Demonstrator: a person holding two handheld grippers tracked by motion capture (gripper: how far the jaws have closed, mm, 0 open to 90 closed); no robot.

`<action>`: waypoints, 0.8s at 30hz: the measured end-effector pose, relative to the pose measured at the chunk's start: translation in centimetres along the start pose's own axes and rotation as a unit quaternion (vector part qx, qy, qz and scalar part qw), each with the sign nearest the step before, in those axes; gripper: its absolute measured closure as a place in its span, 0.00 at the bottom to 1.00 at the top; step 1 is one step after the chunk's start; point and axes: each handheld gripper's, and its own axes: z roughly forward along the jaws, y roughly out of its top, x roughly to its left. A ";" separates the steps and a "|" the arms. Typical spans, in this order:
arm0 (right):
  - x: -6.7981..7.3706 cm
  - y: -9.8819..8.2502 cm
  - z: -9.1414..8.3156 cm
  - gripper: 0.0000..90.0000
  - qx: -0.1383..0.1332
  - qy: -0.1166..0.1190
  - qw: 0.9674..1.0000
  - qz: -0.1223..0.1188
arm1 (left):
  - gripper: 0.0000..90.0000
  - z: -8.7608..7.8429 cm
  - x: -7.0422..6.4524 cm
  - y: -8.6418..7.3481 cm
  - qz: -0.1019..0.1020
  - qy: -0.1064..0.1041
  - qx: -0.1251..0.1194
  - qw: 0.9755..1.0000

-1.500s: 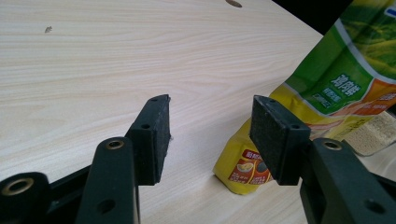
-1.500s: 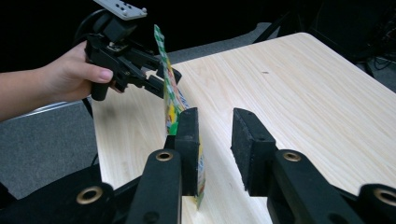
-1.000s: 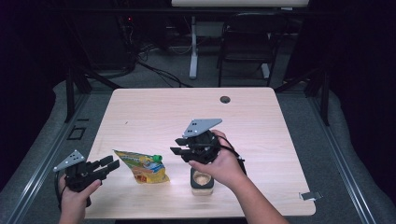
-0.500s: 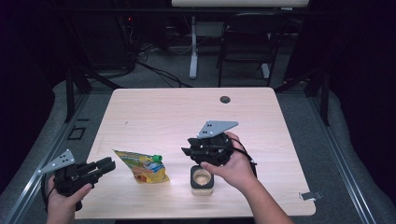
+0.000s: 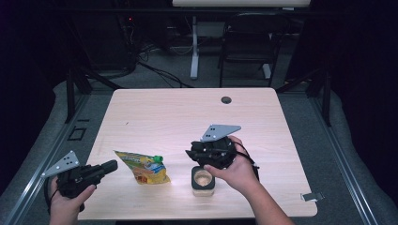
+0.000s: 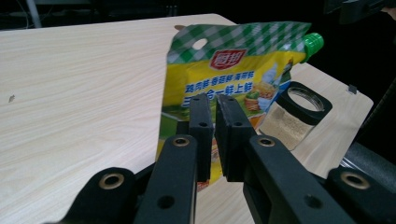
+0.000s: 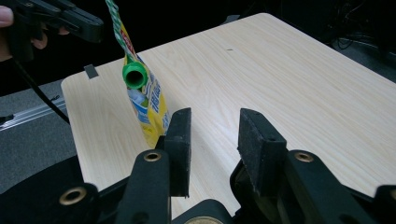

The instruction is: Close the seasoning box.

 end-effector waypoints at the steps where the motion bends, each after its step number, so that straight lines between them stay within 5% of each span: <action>1: -0.1 -0.1 -0.1 0.72 0.003 -0.002 1.000 0.000 | 0.96 0.1 -0.2 0.1 0.003 -0.002 0.004 1.000; 13: -1.0 -1.4 -2.3 0.71 -0.028 -0.015 0.999 0.028 | 0.96 1.1 -2.2 0.6 0.017 -0.027 0.005 0.999; 24: -2.5 -3.0 -3.3 0.70 -0.041 -0.024 0.997 0.053 | 0.96 2.9 -3.9 0.5 0.038 -0.042 0.030 0.998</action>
